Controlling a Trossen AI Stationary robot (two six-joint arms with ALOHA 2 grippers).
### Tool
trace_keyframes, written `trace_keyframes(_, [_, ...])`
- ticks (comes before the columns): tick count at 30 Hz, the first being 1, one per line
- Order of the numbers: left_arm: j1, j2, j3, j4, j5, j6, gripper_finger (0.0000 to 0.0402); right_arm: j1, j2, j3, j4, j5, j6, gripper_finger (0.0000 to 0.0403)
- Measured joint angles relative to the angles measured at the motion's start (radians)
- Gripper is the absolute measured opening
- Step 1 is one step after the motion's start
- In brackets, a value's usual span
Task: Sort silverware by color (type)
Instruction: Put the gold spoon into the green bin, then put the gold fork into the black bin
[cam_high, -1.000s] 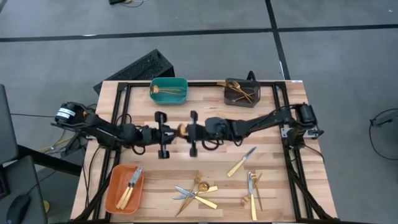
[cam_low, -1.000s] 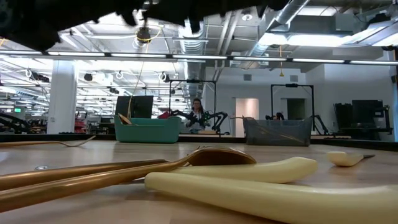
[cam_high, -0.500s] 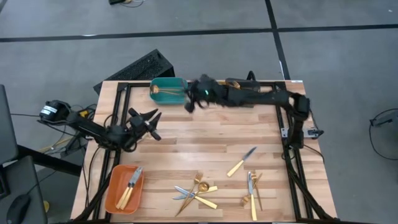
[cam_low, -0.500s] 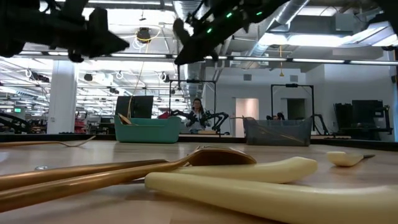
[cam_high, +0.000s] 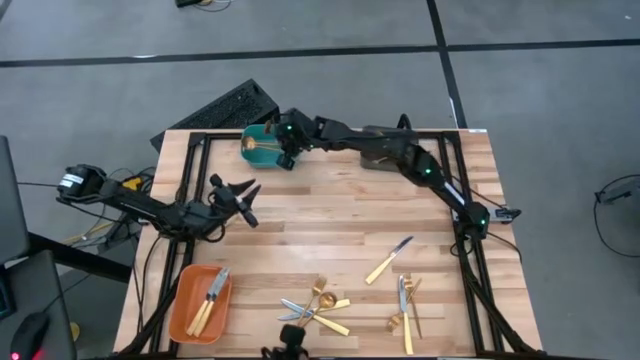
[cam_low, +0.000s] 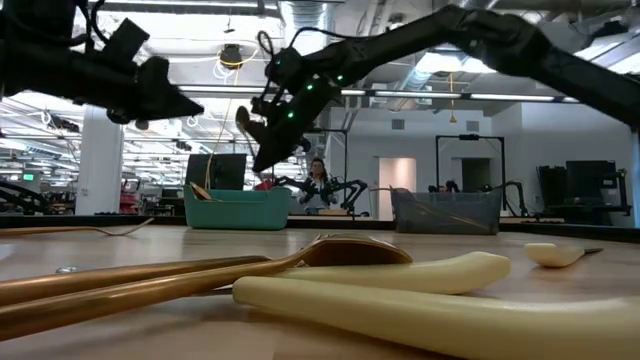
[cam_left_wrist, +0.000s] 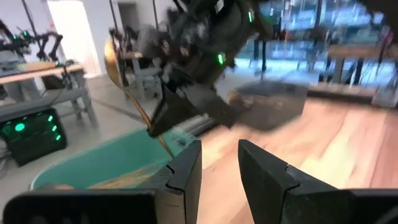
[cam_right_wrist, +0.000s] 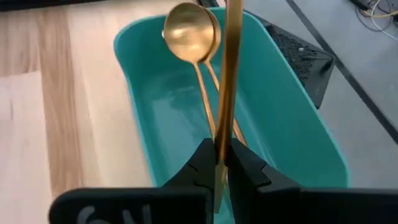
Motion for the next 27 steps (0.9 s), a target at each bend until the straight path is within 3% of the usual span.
trace_keyframes(5, [0.008,-0.008,-0.001,-0.068,-0.004,-0.031,0.0096,-0.007,0.064,0.054,-0.092,0.002,-0.008,0.0047])
trace_keyframes(10, [0.005,-0.038,0.007,-0.158,0.011,-0.087,0.0096,-0.007,0.009,0.054,-0.143,0.013,0.023,0.0168])
trace_keyframes(13, [0.002,-0.082,0.051,-0.349,0.072,-0.189,0.0096,-0.001,-0.042,0.058,-0.159,0.021,0.051,0.0238])
trace_keyframes(15, [0.002,-0.102,0.098,-0.532,0.098,-0.283,0.0096,0.008,-0.063,0.057,-0.168,0.031,0.059,0.0261])
trace_keyframes(21, [0.003,-0.121,0.205,-1.138,0.216,-0.687,0.0096,0.058,-0.120,0.056,-0.242,0.054,0.077,0.0266])
trace_keyframes(27, [0.003,-0.115,0.209,-1.365,0.346,-0.915,0.0103,0.110,-0.117,0.055,-0.345,-0.051,0.079,0.0247])
